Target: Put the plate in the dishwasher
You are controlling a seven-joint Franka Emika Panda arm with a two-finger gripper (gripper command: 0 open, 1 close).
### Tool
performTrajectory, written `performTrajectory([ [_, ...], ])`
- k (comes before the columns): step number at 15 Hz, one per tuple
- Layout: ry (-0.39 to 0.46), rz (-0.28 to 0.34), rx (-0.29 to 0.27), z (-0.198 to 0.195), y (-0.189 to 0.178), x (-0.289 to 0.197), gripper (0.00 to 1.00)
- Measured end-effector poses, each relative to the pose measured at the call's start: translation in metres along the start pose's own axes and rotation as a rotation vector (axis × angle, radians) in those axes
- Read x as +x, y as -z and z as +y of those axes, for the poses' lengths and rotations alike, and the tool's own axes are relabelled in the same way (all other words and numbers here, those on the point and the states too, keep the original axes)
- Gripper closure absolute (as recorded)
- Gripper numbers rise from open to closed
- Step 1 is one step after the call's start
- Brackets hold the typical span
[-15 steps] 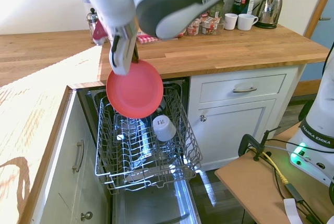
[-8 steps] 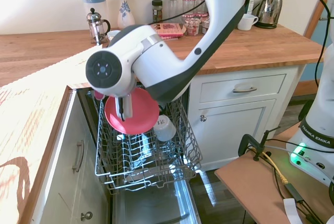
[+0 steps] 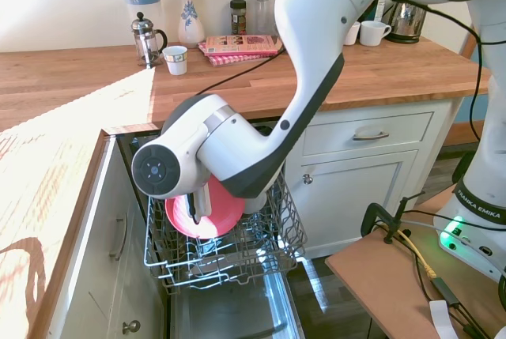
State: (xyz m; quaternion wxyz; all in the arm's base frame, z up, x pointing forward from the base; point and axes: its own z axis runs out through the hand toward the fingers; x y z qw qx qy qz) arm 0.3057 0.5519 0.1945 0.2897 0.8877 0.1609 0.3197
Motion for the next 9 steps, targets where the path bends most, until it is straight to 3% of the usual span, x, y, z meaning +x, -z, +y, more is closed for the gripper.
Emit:
performTrajectory([
  [1, 0.004, 0.004, -0.017, -0.010, 0.007, -0.004, 1.00],
  [2, 0.006, -0.011, -0.023, -0.020, 0.015, -0.011, 0.00],
  [5, 0.007, -0.159, -0.042, -0.044, 0.014, -0.032, 0.00],
  [9, 0.008, -0.347, -0.056, -0.038, 0.015, -0.014, 0.00],
])
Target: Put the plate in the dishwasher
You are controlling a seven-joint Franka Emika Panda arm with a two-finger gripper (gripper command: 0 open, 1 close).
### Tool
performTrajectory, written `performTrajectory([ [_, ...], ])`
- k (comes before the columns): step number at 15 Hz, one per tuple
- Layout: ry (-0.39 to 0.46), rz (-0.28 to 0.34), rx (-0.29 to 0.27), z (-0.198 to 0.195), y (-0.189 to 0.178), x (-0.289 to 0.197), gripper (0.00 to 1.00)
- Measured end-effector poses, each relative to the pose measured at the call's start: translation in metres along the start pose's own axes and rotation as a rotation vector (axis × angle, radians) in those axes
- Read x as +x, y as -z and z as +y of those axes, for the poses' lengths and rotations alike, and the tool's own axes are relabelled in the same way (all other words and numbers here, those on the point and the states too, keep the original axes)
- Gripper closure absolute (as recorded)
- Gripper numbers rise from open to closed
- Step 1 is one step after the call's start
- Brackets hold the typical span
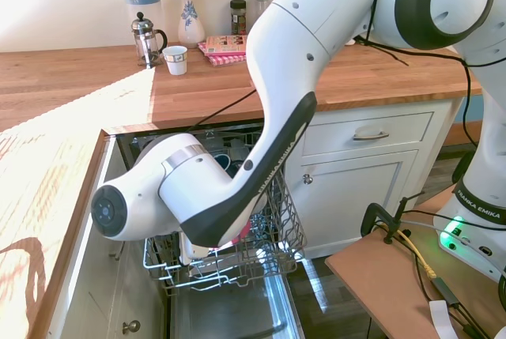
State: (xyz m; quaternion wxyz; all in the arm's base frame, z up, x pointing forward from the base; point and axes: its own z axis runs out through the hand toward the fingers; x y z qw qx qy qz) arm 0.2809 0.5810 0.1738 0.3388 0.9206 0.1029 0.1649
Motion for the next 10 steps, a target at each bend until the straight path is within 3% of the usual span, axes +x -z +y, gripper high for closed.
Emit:
performTrajectory([
  [4, 0.018, -0.199, 0.033, 0.021, 0.038, 0.014, 0.00],
  [7, -0.026, -0.268, 0.073, 0.074, 0.071, 0.067, 0.00],
  [10, -0.109, -0.314, 0.117, 0.159, 0.087, 0.141, 0.00],
])
